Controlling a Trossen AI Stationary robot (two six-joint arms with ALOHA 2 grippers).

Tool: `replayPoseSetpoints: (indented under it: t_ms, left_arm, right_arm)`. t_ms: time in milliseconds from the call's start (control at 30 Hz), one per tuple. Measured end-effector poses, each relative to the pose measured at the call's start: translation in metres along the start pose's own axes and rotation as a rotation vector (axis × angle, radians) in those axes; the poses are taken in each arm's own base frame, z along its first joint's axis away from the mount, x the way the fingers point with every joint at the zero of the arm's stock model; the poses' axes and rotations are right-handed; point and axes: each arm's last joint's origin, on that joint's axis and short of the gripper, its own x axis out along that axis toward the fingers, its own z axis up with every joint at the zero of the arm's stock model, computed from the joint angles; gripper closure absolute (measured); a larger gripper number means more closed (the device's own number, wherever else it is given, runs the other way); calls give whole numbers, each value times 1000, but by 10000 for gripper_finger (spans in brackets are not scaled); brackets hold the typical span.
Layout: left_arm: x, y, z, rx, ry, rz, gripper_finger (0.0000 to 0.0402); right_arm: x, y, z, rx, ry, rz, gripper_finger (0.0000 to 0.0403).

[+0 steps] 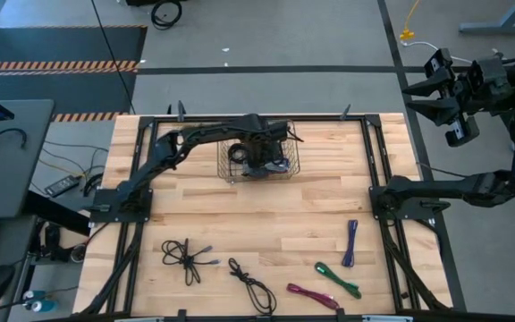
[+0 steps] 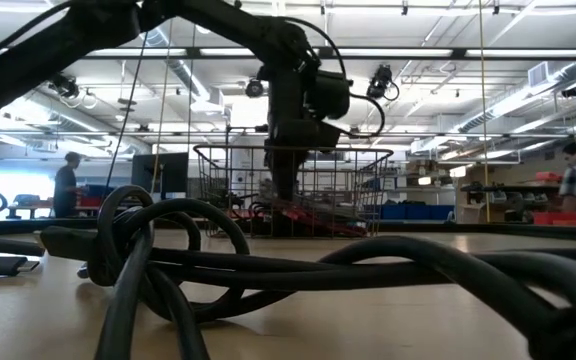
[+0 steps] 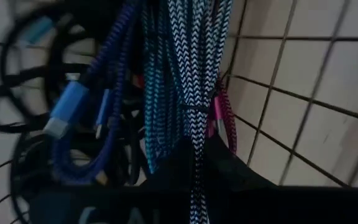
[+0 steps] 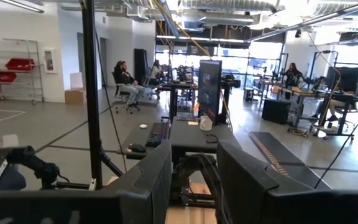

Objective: Pick and place USB-C Cables
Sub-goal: Put the white charger cable into the wire basket

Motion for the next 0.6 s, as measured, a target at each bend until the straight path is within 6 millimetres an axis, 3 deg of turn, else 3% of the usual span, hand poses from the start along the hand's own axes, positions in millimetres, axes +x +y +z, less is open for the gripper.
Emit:
replayPoseSetpoints:
  t_ms: [300,600]
  left_arm:
    - [12,-4,2,9,29,-10,384]
    - [-7,-5,-1,10,-6,-3,260]
  right_arm:
    - [0,0,-1,5,5,0,268]
    - [0,0,-2,7,16,0,268]
